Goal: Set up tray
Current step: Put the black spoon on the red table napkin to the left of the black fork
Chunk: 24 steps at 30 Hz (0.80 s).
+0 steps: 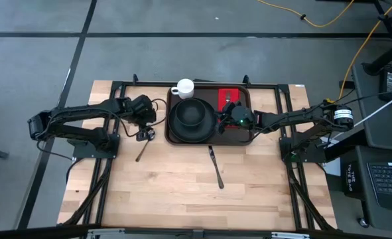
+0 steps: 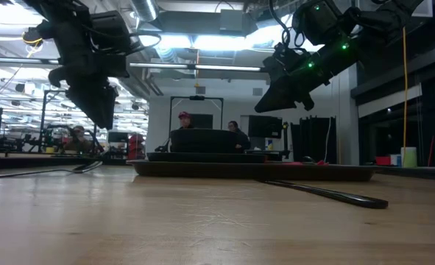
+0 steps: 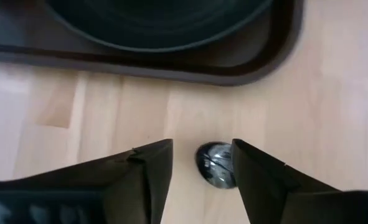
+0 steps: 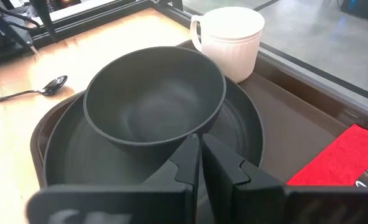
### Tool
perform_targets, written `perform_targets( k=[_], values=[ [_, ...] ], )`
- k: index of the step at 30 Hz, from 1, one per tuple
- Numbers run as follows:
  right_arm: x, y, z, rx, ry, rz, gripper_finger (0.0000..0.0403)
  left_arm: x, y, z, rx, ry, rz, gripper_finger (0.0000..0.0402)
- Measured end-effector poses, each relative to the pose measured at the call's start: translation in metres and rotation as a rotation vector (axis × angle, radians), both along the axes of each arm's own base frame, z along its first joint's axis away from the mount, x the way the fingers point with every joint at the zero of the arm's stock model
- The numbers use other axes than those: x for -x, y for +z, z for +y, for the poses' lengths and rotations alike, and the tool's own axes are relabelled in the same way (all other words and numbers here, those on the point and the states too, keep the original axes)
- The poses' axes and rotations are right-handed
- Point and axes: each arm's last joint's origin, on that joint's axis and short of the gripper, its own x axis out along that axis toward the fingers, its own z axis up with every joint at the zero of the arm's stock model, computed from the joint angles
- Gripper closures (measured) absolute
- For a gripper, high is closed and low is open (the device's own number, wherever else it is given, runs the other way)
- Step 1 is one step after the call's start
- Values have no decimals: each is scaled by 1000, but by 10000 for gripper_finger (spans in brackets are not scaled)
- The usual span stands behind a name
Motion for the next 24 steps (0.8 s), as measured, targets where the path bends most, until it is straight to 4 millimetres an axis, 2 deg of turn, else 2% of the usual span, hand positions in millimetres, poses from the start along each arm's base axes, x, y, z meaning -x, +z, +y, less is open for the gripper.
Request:
perform_targets(
  k=[5, 14, 24],
  values=[
    [0, 0, 0, 0, 1, 0, 377, -4, -8, 1, 18, -20, 44, 246],
    [0, 0, 0, 0, 1, 0, 377, -12, -36, 5, 62, -112, 229, 252],
    [0, 0, 0, 2, 2, 2, 377, -15, -44, 7, 56, -136, 273, 253]
  ],
)
